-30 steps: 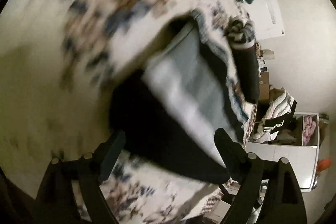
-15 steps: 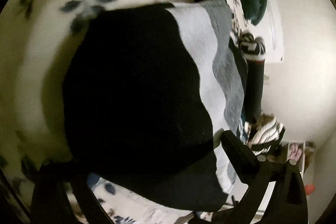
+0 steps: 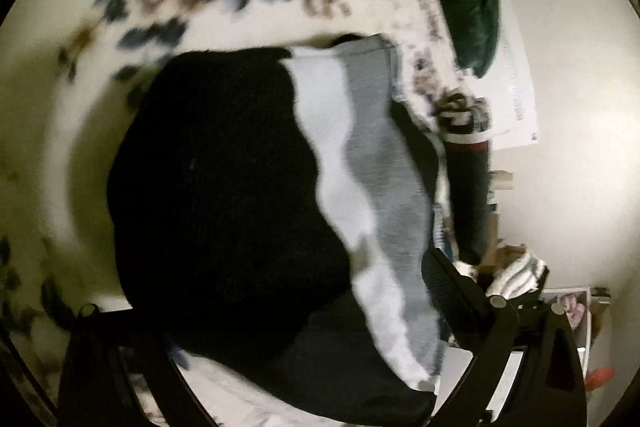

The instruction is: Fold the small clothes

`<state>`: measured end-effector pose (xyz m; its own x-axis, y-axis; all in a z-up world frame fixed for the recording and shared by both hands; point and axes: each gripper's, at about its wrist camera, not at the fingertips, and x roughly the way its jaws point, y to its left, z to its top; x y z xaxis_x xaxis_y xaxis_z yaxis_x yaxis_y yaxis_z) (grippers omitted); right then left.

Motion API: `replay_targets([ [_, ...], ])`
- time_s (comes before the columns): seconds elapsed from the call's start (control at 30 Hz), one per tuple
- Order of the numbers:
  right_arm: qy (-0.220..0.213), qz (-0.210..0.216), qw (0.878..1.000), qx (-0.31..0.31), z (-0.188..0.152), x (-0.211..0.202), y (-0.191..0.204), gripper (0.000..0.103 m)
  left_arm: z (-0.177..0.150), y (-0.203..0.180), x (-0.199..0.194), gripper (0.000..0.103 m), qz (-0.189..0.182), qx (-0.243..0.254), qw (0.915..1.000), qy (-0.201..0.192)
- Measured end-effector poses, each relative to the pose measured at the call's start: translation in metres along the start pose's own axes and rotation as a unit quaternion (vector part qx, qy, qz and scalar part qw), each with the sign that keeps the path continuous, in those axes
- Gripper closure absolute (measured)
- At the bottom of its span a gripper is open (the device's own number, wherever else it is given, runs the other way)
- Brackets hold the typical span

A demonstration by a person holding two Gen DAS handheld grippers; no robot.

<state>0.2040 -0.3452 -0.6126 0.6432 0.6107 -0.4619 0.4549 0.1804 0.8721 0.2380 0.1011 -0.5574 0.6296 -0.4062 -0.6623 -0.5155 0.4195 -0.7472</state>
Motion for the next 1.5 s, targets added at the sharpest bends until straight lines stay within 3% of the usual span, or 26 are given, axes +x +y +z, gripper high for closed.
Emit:
replay_targets([
  [0.1,0.004,0.0,1.0,-0.016,0.006,0.001,0.01,0.021,0.005,0.003,0.01,0.002,0.006,0.004,1.0,0.006],
  [0.17,0.018,-0.023,0.999,-0.022,0.012,0.007,0.008,0.021,0.009,0.017,0.02,0.003,0.012,-0.011,0.9998,0.011],
  [0.27,0.02,-0.045,0.999,0.007,0.021,0.019,-0.012,0.021,0.015,0.022,0.026,0.002,0.012,-0.029,0.9995,0.005],
  [0.5,-0.014,-0.014,1.0,0.016,0.024,0.03,-0.005,0.022,0.013,0.002,0.017,0.006,0.036,-0.02,0.9985,-0.036],
  [0.53,-0.016,-0.018,1.0,0.013,0.024,0.033,-0.001,0.024,0.013,0.0,0.017,0.015,0.044,-0.017,0.998,-0.042],
  [0.57,-0.019,-0.021,1.0,0.011,0.025,0.037,0.001,0.035,0.012,-0.004,0.017,0.032,0.055,-0.012,0.9972,-0.049],
  [0.6,-0.019,-0.03,0.999,0.012,0.025,0.041,0.003,0.053,0.012,-0.006,0.017,0.043,0.064,-0.006,0.9964,-0.055],
  [0.63,-0.019,-0.041,0.999,0.011,0.024,0.047,0.006,0.057,0.011,-0.009,0.018,0.063,0.069,0.0,0.996,-0.057],
  [0.77,-0.021,-0.057,0.998,0.006,0.024,0.041,0.014,0.066,0.011,-0.023,0.005,0.07,0.078,0.022,0.9948,-0.062],
  [0.93,-0.018,-0.057,0.998,0.007,0.027,0.016,0.031,0.07,0.016,-0.066,-0.024,0.071,0.047,0.04,0.9962,-0.062],
  [1.07,-0.009,-0.037,0.999,-0.009,0.029,0.005,0.078,0.07,0.03,-0.117,-0.039,0.071,0.012,0.054,0.9971,-0.052],
  [1.2,0.002,-0.019,0.999,-0.036,0.044,-0.002,0.145,0.071,0.057,-0.196,-0.044,0.071,-0.025,0.081,0.9953,-0.047],
  [1.4,-0.018,0.03,0.995,-0.09,0.088,0.004,0.267,0.071,0.112,-0.307,-0.028,0.071,-0.107,0.114,0.9854,-0.067],
  [1.5,-0.044,0.057,0.99,-0.121,0.127,0.015,0.338,0.071,0.146,-0.356,-0.007,0.071,-0.149,0.115,0.9793,-0.074],
])
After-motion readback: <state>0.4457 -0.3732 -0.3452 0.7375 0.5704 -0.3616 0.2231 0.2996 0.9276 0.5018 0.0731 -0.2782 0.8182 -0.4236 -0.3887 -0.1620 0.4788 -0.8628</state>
